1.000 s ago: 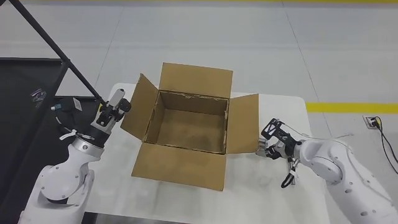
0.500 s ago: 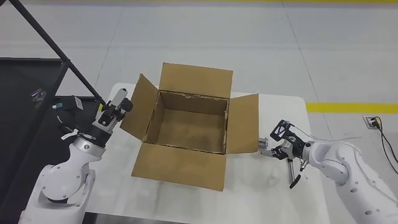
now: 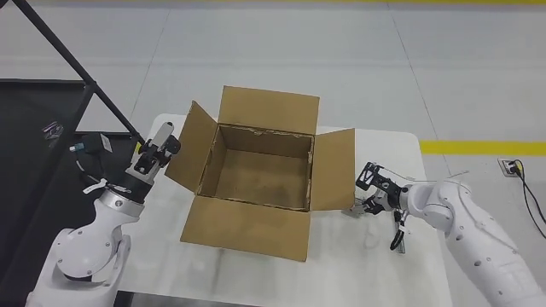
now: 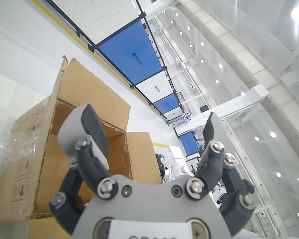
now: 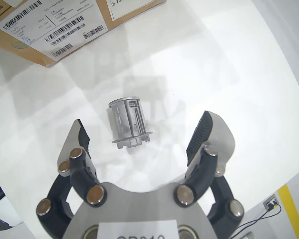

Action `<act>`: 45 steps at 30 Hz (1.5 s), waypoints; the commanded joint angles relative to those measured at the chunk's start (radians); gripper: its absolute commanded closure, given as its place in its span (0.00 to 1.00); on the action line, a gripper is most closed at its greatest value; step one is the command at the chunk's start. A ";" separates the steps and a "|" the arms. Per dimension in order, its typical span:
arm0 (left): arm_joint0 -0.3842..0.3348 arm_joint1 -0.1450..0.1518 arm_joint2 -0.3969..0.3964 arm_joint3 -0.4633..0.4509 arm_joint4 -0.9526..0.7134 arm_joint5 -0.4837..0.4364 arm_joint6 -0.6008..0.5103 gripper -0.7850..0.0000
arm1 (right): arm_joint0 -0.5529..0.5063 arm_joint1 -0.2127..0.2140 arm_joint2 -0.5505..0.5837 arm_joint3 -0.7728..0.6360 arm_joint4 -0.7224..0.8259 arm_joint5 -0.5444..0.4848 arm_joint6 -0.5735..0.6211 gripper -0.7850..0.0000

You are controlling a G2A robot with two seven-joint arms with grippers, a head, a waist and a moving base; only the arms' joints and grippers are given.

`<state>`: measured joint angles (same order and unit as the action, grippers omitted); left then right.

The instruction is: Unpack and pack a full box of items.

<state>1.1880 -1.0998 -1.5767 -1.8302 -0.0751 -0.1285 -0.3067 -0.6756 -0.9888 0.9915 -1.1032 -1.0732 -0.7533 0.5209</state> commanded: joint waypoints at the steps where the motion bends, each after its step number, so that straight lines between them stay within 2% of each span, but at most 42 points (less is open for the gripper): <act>1: -0.001 -0.001 0.002 -0.002 0.005 0.003 0.001 0.00 | 0.025 -0.012 -0.027 0.042 0.005 -0.013 -0.003 0.00; 11: -0.014 -0.004 0.017 -0.004 0.023 0.020 0.005 0.00 | 0.082 -0.046 -0.106 0.160 -0.040 -0.067 -0.063 0.00; 24: -0.028 -0.008 0.025 0.004 0.028 0.025 0.000 0.00 | 0.108 -0.079 -0.163 0.197 -0.064 -0.044 -0.057 0.00; 25: -0.029 -0.008 0.024 0.004 0.028 0.026 0.000 0.00 | 0.110 -0.081 -0.165 0.198 -0.062 -0.042 -0.052 0.18; 26: -0.029 -0.008 0.024 0.005 0.028 0.026 0.000 0.00 | 0.111 -0.082 -0.166 0.198 -0.062 -0.040 -0.048 0.32; 27: -0.030 -0.008 0.024 0.006 0.028 0.026 -0.001 0.00 | 0.112 -0.083 -0.166 0.199 -0.060 -0.039 -0.045 0.51; 28: -0.030 -0.008 0.024 0.007 0.028 0.026 -0.001 0.00 | 0.113 -0.084 -0.165 0.199 -0.059 -0.038 -0.043 0.56; 41: -0.038 -0.011 0.022 0.016 0.026 0.021 -0.008 0.00 | 0.107 -0.085 -0.149 0.170 -0.038 -0.002 0.036 0.59; 43: -0.039 -0.011 0.023 0.018 0.027 0.021 -0.008 0.00 | 0.107 -0.086 -0.146 0.165 -0.028 0.006 0.052 0.73; 44: -0.040 -0.011 0.023 0.019 0.027 0.020 -0.008 0.00 | 0.107 -0.085 -0.141 0.164 -0.022 0.010 0.058 0.83; 45: -0.041 -0.012 0.024 0.021 0.027 0.020 -0.008 0.00 | 0.108 -0.084 -0.133 0.166 -0.014 0.014 0.059 0.99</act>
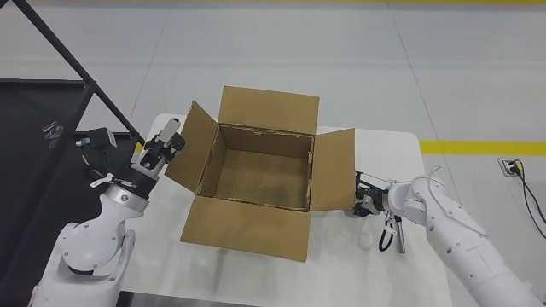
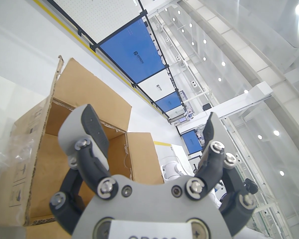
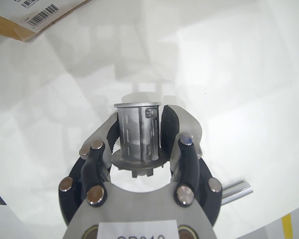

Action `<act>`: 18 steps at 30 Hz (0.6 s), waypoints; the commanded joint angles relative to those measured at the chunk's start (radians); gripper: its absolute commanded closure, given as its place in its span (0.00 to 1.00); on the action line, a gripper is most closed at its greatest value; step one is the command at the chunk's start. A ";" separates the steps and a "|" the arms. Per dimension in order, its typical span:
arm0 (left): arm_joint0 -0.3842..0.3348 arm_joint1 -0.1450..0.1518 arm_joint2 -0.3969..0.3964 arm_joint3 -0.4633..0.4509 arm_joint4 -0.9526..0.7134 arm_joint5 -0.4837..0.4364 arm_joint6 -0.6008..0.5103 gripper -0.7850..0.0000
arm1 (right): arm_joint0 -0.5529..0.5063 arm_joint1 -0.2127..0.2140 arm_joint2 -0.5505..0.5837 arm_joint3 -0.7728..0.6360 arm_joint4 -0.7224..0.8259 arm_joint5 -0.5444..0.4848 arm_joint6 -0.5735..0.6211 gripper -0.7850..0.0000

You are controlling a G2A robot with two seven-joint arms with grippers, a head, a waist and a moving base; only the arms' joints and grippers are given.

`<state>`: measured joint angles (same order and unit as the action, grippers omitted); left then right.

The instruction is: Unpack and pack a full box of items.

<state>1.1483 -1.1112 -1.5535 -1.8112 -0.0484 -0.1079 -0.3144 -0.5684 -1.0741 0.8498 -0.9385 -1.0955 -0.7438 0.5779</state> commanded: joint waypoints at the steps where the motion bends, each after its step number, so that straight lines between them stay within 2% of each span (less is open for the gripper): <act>1: -0.002 -0.001 0.002 0.004 0.001 -0.001 0.000 0.00 | -0.001 0.004 0.017 0.001 0.015 0.006 -0.002 1.00; 8: -0.011 -0.002 0.004 0.014 0.000 -0.001 -0.003 0.00 | -0.062 0.049 0.172 -0.028 0.127 0.024 -0.103 1.00; 11: -0.017 -0.003 0.008 0.018 0.001 0.000 -0.005 0.00 | -0.115 0.074 0.267 -0.103 0.193 0.083 -0.123 1.00; 15: -0.027 -0.004 0.017 0.021 0.005 0.001 -0.009 0.00 | -0.218 0.101 0.406 -0.277 0.311 0.237 -0.121 1.00; 18: -0.031 -0.005 0.021 0.022 0.005 0.001 -0.010 0.00 | -0.309 0.112 0.479 -0.473 0.338 0.388 -0.120 1.00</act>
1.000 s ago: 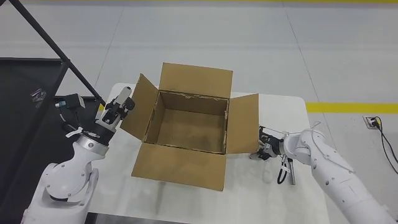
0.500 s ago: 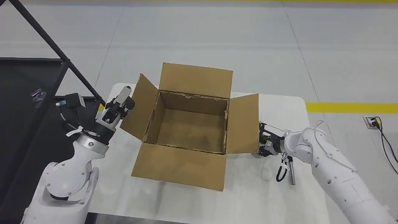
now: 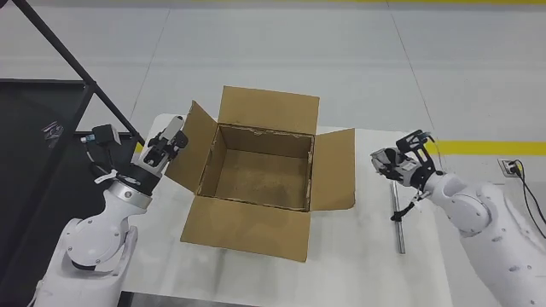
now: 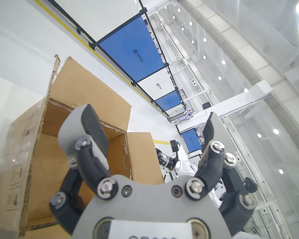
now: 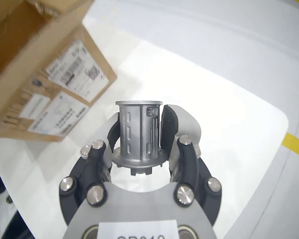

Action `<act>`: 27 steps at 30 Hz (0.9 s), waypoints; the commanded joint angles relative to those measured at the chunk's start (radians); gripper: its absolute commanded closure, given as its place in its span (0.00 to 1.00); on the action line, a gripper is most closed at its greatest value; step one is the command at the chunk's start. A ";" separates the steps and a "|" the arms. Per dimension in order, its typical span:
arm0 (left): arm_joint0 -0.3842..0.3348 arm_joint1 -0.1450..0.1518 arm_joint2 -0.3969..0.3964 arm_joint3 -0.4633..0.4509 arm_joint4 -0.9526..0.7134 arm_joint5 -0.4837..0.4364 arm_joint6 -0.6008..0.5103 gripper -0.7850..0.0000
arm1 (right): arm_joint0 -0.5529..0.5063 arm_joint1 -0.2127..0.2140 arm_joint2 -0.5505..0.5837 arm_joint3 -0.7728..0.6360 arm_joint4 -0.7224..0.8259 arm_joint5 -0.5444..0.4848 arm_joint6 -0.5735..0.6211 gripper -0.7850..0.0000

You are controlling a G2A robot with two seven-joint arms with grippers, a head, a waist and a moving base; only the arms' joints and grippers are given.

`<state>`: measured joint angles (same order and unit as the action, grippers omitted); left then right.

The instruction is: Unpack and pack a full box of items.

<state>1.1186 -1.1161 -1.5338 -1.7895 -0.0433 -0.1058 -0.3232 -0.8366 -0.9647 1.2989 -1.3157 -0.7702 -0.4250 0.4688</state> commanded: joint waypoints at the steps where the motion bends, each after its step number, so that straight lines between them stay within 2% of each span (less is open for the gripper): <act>1: -0.001 0.000 0.001 0.001 0.000 -0.002 -0.001 0.00 | -0.071 0.006 0.049 -0.157 0.016 0.089 -0.020 1.00; 5: 0.005 -0.002 -0.001 0.002 -0.003 -0.008 0.006 0.00 | -0.163 0.014 0.102 -0.351 0.004 0.084 -0.079 1.00; 8: 0.016 -0.002 -0.011 -0.002 -0.013 -0.020 0.010 0.00 | -0.183 0.015 0.101 -0.450 -0.021 0.068 -0.078 1.00; 11: 0.031 -0.002 -0.028 -0.008 -0.024 -0.032 0.024 0.00 | -0.149 0.009 0.038 -0.521 -0.064 0.081 -0.006 1.00; 14: 0.049 -0.002 -0.051 -0.015 -0.038 -0.046 0.040 0.00 | -0.061 -0.007 -0.066 -0.550 -0.088 0.118 0.082 1.00; 18: 0.078 -0.001 -0.089 -0.021 -0.050 -0.063 0.057 0.00 | 0.109 -0.045 -0.239 -0.493 -0.084 0.147 0.196 1.00; 21: 0.105 -0.001 -0.124 -0.020 -0.077 -0.077 0.077 0.00 | 0.275 -0.095 -0.403 -0.378 -0.055 0.167 0.280 1.00; 24: 0.135 0.000 -0.157 -0.021 -0.091 -0.094 0.085 0.00 | 0.438 -0.168 -0.581 -0.224 -0.004 0.187 0.332 1.00; 27: 0.165 0.000 -0.184 -0.027 -0.106 -0.110 0.084 0.00 | 0.578 -0.261 -0.736 -0.047 0.059 0.208 0.348 1.00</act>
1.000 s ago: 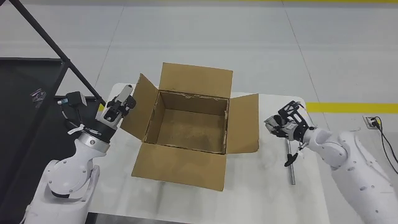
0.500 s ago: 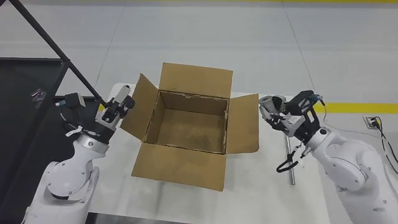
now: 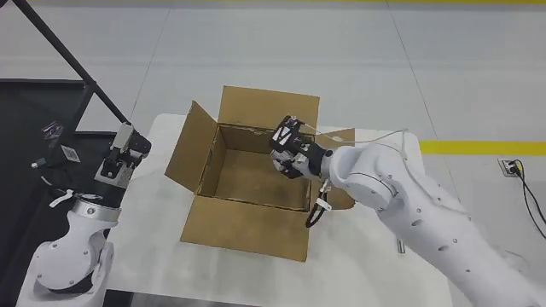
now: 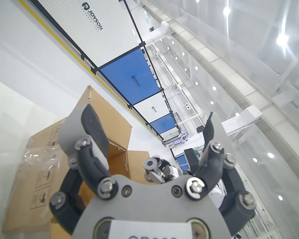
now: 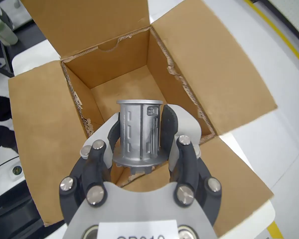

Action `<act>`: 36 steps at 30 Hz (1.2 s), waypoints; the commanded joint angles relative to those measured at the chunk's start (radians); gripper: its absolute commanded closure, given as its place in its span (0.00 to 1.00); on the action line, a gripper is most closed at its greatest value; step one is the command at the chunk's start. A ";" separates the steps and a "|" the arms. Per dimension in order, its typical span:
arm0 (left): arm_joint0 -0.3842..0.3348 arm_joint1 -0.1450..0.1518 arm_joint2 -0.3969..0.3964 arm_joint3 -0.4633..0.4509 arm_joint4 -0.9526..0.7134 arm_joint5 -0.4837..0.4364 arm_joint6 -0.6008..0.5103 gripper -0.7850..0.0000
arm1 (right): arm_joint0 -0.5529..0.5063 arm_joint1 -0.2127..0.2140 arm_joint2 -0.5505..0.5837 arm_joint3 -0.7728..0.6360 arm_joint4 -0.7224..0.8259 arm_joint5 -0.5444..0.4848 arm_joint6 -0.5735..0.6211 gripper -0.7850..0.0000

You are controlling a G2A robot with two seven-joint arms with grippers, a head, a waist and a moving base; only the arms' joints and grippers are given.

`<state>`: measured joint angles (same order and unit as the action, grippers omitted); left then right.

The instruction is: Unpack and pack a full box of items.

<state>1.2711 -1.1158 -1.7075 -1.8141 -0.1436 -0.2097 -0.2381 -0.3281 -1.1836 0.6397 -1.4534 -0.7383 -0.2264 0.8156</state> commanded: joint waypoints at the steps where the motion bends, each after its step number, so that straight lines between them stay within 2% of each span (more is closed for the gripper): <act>1: 0.021 0.000 -0.018 -0.004 -0.010 -0.011 0.000 0.00 | 0.108 -0.076 -0.122 0.152 0.047 0.019 0.002 1.00; 6: 0.047 -0.003 -0.027 -0.027 -0.066 -0.029 -0.008 0.00 | 0.239 -0.252 -0.282 0.446 0.142 0.054 -0.010 1.00; 8: 0.048 -0.003 -0.016 -0.037 -0.057 -0.026 -0.027 0.00 | 0.268 -0.304 -0.311 0.528 0.166 0.046 -0.009 1.00; 16: 0.008 -0.004 0.053 -0.031 -0.020 0.004 -0.098 0.00 | 0.268 -0.304 -0.311 0.528 0.166 0.046 -0.009 1.00; 22: -0.028 -0.008 0.098 -0.020 -0.015 0.020 -0.097 0.00 | 0.263 -0.303 -0.309 0.529 0.169 0.047 -0.016 1.00; 26: -0.043 -0.008 0.100 -0.028 0.010 0.024 -0.097 0.00 | 0.231 -0.313 -0.278 0.591 0.227 -0.020 -0.080 1.00; 29: -0.042 -0.008 0.079 -0.031 0.010 0.029 -0.069 0.00 | 0.231 -0.352 -0.287 0.688 0.260 -0.046 -0.094 1.00; 36: 0.000 -0.006 0.005 -0.027 0.002 0.032 -0.030 0.00 | 0.231 -0.485 -0.335 0.951 0.291 -0.057 -0.128 1.00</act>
<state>1.2628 -1.1216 -1.6914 -1.8427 -0.1395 -0.1774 -0.2720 -0.0967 -1.6458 0.3095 -0.5545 -0.4494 -0.2852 0.6959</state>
